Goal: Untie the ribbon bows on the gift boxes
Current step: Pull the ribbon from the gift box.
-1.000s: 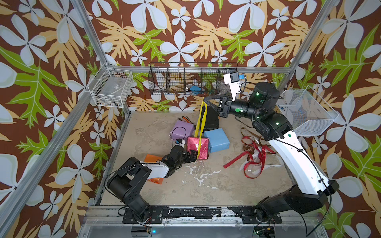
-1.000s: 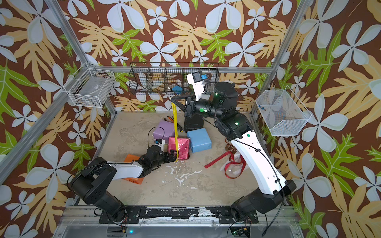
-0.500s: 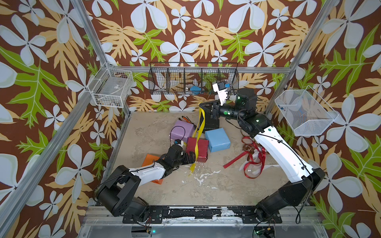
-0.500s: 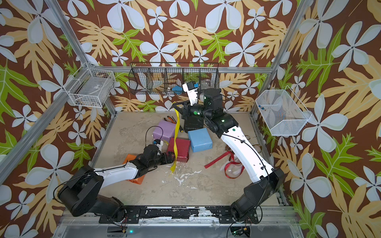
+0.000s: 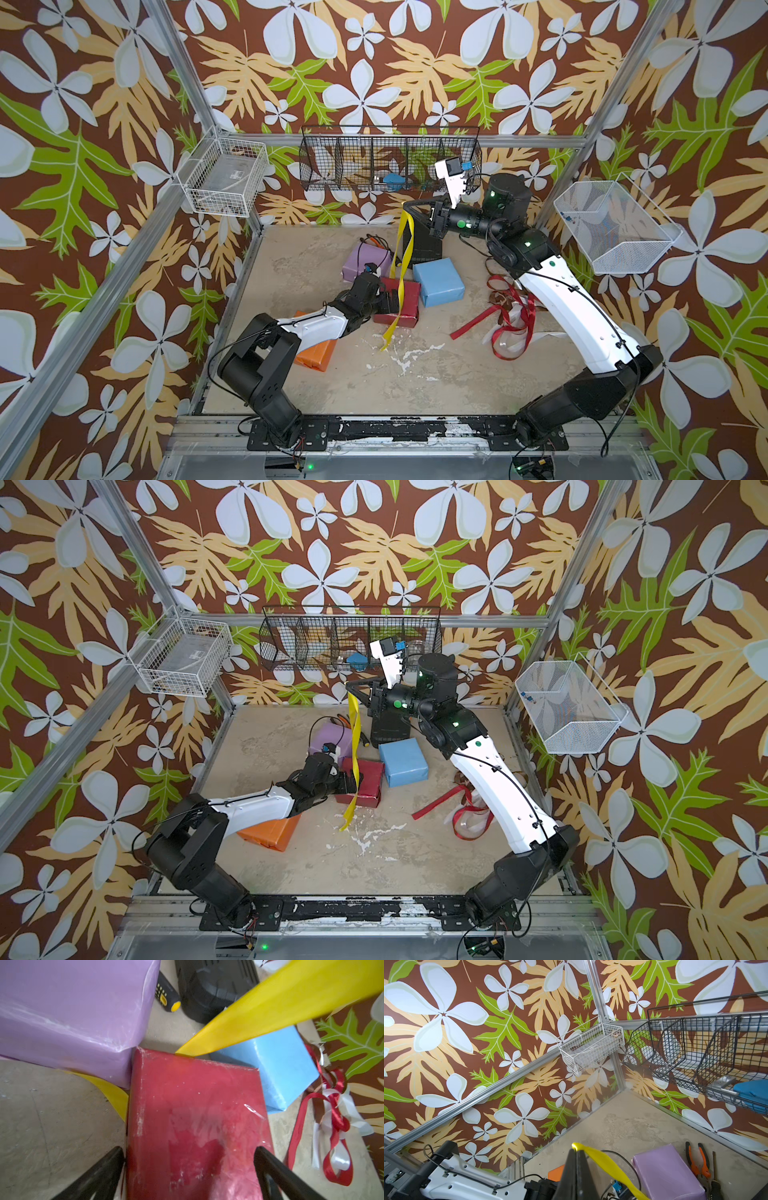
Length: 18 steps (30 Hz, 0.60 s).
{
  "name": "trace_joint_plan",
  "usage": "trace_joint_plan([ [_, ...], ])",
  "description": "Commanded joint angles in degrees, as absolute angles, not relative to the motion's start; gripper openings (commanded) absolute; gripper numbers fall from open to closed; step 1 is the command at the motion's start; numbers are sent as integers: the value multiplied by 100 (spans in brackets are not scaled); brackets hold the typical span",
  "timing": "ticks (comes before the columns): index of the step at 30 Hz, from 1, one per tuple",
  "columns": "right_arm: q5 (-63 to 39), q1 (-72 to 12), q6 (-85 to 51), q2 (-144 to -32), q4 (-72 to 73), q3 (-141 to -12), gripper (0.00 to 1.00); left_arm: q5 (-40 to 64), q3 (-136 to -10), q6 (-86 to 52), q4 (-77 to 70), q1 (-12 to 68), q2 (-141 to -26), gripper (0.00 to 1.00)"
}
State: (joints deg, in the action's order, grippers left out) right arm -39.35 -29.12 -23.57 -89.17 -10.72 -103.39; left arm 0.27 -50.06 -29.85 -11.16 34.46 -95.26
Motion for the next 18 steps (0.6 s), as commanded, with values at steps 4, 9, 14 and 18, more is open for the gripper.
trace_joint_plan([
  [4, -4403, -2902, -2653, -8780, -771, -10433, 0, -28, -5246, -2732, -1038, 3437, -9977, 100],
  [9, -4222, -2886, -2700, -8550, -751, -10628, 0, -173, -5145, -2769, -993, 3437, -10073, 100],
  [14, -3456, -2846, -2353, -8233, -991, -10895, 0, -274, -5130, -2759, -902, 3436, -10065, 100],
  [18, -2804, -2634, -2060, -7985, -1254, -11022, 0, -316, -5103, -2747, -864, 3437, -10063, 100],
])
